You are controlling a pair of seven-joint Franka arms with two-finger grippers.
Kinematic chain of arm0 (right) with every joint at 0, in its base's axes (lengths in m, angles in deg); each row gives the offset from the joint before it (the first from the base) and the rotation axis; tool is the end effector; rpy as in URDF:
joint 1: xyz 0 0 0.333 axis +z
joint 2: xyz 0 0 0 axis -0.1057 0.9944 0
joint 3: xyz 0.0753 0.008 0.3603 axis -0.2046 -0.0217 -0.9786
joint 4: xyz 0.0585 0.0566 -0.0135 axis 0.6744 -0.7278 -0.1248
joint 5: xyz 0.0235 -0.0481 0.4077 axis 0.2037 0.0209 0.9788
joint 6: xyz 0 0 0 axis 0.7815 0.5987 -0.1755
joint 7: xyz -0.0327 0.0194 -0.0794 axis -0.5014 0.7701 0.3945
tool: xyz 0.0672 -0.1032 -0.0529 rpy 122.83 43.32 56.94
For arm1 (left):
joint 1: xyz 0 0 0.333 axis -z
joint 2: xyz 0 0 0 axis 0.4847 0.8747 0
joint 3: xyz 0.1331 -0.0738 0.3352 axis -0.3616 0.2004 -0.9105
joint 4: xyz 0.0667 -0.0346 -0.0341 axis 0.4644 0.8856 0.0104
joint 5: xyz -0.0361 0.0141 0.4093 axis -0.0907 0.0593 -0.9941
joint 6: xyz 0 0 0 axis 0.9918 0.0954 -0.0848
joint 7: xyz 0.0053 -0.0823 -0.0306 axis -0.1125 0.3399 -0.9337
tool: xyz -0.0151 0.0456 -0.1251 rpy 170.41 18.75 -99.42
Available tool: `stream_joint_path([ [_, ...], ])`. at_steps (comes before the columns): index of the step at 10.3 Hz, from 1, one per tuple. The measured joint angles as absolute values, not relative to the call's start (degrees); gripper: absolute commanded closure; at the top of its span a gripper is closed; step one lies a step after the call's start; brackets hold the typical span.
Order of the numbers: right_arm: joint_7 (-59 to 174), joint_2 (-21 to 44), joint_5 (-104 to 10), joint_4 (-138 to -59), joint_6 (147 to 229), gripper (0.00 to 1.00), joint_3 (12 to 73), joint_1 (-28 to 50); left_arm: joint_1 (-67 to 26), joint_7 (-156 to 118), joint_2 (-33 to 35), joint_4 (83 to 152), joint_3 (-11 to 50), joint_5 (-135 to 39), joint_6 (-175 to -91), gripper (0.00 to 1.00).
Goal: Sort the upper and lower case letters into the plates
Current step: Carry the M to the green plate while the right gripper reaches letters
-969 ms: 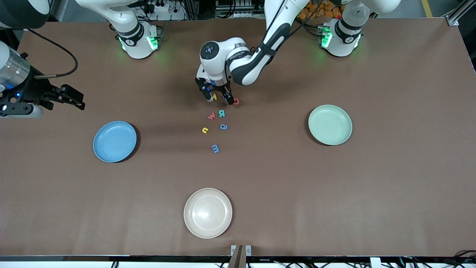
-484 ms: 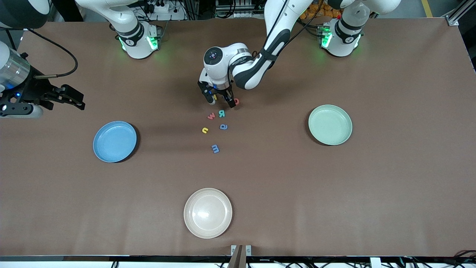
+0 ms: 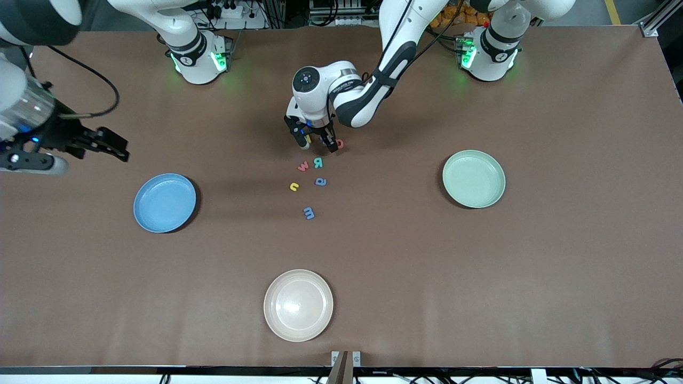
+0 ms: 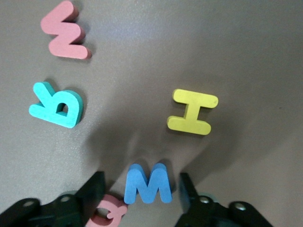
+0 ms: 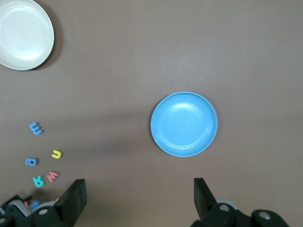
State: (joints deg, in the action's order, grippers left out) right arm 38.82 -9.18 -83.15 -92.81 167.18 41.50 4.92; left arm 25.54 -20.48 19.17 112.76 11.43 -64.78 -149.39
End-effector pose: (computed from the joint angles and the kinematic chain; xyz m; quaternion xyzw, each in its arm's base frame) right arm 0.5903 0.0726 0.6057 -0.9981 0.0619 0.0070 0.0001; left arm 0.3270 -0.6423 0.1626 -0.8672 0.4962 0.0392 0.0125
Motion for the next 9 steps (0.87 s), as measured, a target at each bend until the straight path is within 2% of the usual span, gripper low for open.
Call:
stream_joint_path([
  [1,36.49,-8.13,-83.16,-92.82,167.79,0.0,41.5,5.91,25.55,-20.96,19.14,112.73,11.46,-64.78,-149.39,0.55],
  [4,32.55,-5.22,-83.16,-92.83,168.92,0.0,41.66,6.4,25.67,-22.4,18.82,112.71,11.65,-64.78,-149.23,0.71],
  [5,32.2,-4.48,-83.16,-92.87,168.92,0.0,41.81,6.14,25.74,-22.97,18.7,112.74,11.63,-64.78,-149.22,0.8],
  [9,31.86,-0.22,-79.42,-92.97,172.62,0.0,42.14,2.69,25.71,-24.24,18.71,112.64,11.62,-64.56,-149.01,0.84],
])
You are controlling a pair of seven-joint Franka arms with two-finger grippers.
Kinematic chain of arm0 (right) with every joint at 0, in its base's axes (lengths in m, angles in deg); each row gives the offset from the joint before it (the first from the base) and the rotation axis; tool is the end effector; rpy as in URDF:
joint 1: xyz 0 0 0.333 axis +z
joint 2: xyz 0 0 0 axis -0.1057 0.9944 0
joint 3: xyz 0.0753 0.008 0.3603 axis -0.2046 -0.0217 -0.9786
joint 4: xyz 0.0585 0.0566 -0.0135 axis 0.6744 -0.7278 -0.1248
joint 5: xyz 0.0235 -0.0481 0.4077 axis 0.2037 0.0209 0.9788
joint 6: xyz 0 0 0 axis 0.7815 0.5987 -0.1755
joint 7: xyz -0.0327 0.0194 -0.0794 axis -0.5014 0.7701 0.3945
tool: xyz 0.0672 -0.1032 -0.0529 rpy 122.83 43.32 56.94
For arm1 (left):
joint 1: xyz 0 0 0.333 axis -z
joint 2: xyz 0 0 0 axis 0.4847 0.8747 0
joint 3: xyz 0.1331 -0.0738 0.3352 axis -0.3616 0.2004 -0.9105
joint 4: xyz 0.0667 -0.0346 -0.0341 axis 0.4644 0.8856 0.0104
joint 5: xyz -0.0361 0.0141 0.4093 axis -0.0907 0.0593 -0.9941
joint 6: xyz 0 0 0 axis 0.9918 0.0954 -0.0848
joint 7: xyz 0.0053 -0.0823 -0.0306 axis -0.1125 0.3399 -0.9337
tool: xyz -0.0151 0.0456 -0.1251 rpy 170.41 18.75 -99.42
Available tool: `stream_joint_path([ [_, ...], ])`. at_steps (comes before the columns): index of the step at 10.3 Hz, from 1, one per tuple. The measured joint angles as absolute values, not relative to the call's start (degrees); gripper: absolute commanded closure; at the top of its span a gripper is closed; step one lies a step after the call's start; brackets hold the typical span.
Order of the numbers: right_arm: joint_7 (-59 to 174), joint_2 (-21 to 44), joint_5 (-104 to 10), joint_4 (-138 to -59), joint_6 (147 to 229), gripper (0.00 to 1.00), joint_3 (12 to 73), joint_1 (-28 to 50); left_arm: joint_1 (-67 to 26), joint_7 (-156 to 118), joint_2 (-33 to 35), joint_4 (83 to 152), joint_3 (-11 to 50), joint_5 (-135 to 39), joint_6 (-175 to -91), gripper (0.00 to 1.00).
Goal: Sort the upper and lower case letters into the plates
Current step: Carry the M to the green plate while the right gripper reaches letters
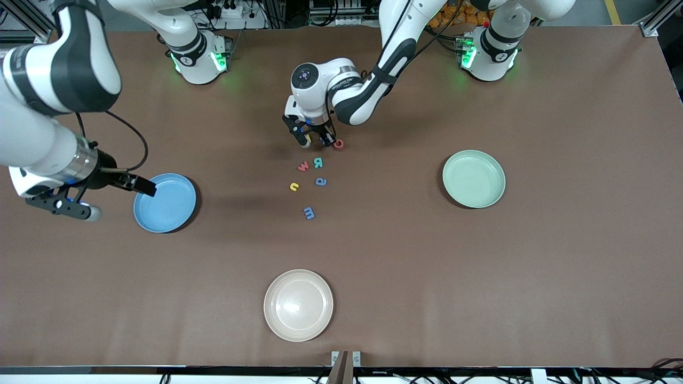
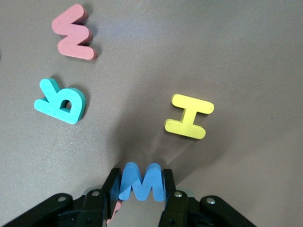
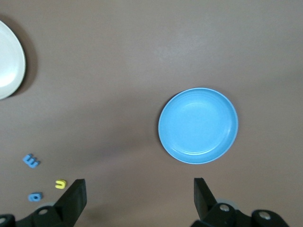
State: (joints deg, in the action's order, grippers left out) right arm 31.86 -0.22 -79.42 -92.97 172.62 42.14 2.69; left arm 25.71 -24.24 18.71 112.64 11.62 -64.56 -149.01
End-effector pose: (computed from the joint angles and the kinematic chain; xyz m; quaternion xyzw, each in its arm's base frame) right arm 0.6407 0.0570 0.5156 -0.9870 0.1537 0.0434 0.0174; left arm 0.3239 -0.6453 0.1689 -0.8825 0.4687 0.0383 0.0115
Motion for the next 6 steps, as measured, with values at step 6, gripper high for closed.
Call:
stream_joint_path([
  [6,30.11,5.5,-77.49,-93.53,178.11,0.0,41.74,4.62,16.42,-15.45,12.65,110.46,11.64,-55.2,-132.7,0.89],
])
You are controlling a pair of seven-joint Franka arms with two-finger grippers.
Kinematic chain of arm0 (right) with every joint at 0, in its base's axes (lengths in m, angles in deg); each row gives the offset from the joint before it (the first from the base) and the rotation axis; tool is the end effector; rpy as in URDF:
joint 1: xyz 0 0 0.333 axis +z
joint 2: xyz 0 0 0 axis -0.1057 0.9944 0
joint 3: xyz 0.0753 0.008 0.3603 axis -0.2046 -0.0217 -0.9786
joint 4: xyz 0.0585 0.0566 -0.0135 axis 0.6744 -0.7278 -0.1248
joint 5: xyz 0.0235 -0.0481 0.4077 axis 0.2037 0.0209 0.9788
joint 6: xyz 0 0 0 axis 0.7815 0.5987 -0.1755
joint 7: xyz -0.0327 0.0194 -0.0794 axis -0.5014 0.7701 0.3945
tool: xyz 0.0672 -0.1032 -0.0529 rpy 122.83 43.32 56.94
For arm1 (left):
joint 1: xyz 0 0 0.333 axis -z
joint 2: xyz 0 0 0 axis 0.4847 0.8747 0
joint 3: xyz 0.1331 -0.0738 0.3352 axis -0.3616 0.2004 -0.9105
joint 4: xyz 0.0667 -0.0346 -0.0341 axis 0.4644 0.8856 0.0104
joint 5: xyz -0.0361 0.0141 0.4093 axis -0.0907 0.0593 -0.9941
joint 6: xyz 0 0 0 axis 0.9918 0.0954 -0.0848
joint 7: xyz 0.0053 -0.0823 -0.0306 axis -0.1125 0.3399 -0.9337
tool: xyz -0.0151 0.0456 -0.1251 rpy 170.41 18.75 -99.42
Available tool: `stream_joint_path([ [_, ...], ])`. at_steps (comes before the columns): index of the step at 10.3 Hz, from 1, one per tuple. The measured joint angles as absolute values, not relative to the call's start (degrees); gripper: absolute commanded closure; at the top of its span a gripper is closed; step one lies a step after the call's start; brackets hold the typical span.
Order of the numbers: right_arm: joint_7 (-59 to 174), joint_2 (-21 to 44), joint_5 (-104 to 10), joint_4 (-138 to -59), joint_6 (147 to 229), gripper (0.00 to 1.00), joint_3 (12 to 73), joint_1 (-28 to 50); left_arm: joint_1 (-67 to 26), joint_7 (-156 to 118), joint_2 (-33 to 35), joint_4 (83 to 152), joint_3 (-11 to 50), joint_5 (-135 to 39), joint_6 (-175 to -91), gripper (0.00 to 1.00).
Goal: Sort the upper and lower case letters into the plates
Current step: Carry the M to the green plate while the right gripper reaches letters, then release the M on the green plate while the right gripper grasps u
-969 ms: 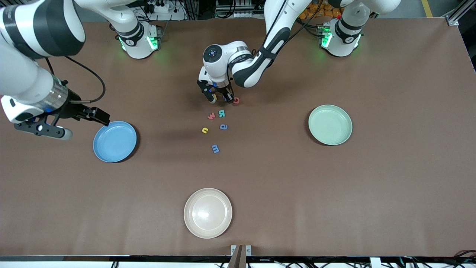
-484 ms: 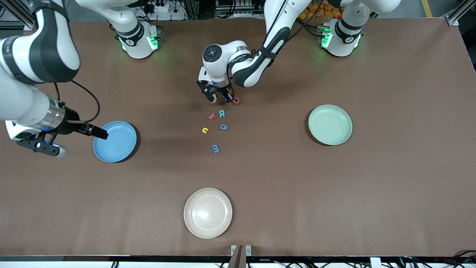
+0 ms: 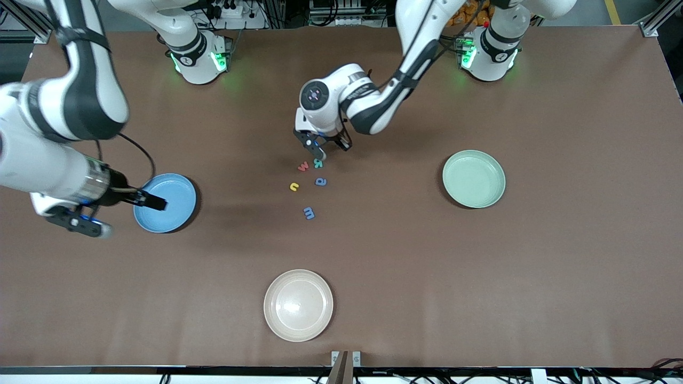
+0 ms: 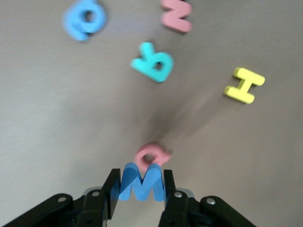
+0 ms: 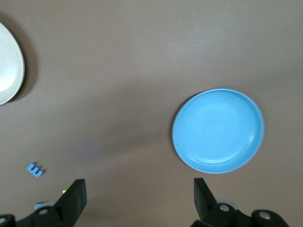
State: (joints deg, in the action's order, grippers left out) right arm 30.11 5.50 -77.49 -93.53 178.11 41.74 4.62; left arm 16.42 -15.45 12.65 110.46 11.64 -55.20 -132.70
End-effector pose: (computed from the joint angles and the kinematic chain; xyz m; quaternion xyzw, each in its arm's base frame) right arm 0.6641 0.0895 0.4528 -0.9859 0.1566 0.0535 0.0258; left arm 0.4100 -0.5767 0.2414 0.8977 -0.4212 -0.1294 0.0059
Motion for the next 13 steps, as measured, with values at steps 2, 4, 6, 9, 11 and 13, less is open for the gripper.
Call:
stream_joint_path([
  [2,24.17,7.77,-77.46,-95.65,183.29,0.0,41.6,8.26,10.44,-6.87,9.6,110.46,11.63,-54.19,-125.51,0.89],
  [4,17.04,9.86,-77.45,-99.53,190.74,0.0,41.55,12.09,6.24,-2.63,8.48,110.97,11.58,-54.3,-120.98,0.89],
  [6,11.33,11.45,-77.45,-103.8,196.9,0.0,41.52,15.4,3.38,-1.19,7.63,113.39,11.58,-57.58,-119.62,0.9],
  [9,-0.75,14.85,-77.41,-107.7,202.04,0.0,41.44,22.46,-0.86,-0.62,5.19,118.62,11.62,-62.73,-119.68,0.93],
  [11,-9.59,18.01,-77.41,-107.79,205.57,0.0,41.45,27.03,-4.14,-0.46,2.44,123.61,11.58,-64.06,-121.63,0.94],
  [13,-12.36,19.41,-77.41,-107.93,206.41,0.0,41.37,27.54,-8.27,-0.34,-1.08,130.83,11.55,-64.67,-126.47,0.94],
])
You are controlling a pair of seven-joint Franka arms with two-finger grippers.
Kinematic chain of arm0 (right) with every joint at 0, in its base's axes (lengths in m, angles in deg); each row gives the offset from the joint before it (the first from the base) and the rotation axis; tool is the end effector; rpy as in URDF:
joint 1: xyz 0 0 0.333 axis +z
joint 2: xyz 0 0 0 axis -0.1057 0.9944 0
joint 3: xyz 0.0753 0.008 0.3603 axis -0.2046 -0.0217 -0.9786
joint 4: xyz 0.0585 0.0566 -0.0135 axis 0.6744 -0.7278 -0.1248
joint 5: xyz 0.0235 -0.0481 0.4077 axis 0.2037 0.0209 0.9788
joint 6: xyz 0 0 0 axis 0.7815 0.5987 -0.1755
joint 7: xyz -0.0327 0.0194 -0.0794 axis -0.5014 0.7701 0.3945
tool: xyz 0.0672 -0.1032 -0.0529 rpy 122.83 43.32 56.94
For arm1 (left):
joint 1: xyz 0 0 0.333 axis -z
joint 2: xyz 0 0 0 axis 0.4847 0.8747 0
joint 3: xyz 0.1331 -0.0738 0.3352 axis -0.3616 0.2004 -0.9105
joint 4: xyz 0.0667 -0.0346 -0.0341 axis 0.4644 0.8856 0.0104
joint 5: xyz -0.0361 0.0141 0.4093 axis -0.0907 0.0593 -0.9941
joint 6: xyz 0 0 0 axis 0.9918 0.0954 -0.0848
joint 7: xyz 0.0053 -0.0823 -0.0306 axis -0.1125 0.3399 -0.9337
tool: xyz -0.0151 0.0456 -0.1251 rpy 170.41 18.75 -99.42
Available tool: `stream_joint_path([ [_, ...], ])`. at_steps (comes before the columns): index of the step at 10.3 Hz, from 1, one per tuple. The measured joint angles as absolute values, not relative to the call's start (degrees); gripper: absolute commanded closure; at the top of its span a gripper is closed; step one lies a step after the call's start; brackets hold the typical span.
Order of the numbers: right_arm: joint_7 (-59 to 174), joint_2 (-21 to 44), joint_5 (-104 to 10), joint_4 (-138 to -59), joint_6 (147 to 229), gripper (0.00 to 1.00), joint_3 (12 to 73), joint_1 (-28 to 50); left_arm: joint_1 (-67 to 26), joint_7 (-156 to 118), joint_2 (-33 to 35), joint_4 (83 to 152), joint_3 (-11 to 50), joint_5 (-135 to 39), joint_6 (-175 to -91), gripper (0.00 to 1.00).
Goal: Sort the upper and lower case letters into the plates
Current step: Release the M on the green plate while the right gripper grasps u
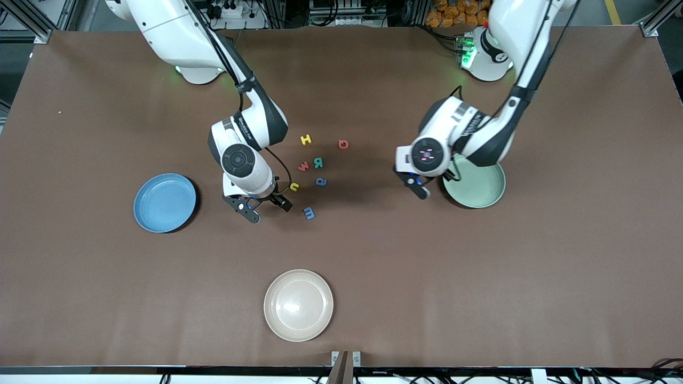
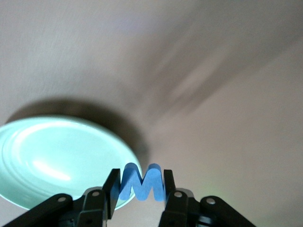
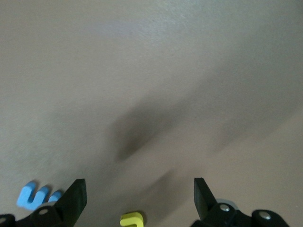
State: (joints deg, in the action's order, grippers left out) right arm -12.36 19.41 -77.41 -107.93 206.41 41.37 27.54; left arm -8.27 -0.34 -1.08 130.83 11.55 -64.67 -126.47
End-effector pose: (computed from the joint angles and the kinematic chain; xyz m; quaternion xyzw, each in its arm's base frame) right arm 0.5737 0.3328 0.2133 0.9403 -0.3369 -0.0437 0.0206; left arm 0.5076 -0.2852 0.2504 -0.8933 0.3909 0.2145 0.0562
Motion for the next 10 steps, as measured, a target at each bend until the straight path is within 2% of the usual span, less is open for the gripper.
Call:
stream_joint_path([
  [4,-13.33,20.25,-77.4,-111.63,213.87,0.0,38.03,28.28,-13.37,0.01,-6.76,144.71,11.56,-66.83,-139.21,0.93],
  [5,-13.36,20.22,-77.4,-111.71,213.97,0.0,37.08,28.28,-14.8,0.06,-7.13,147.17,11.55,-67.53,-142.31,0.88],
  [6,-13.36,20.15,-77.41,-111.92,213.97,0.0,36.16,28.29,-15.92,0.35,-7.13,148.43,11.55,-68.07,-143.9,0.7],
  [7,-13.35,20.04,-77.73,-112.65,214.03,0.0,35.27,28.3,-16.37,0.82,-7.13,148.88,11.56,-68.14,-144.56,0.24],
  [8,-13.35,19.82,-77.95,-113.73,214.6,0.0,34.76,28.3,-16.4,0.9,-7.14,148.89,11.63,-68.14,-144.64,0.0],
  [10,-13.34,19.71,-78.01,-115.1,215.98,0.0,34.69,28.11,-16.39,0.91,-7.14,148.89,11.82,-68.15,-144.69,0.0],
])
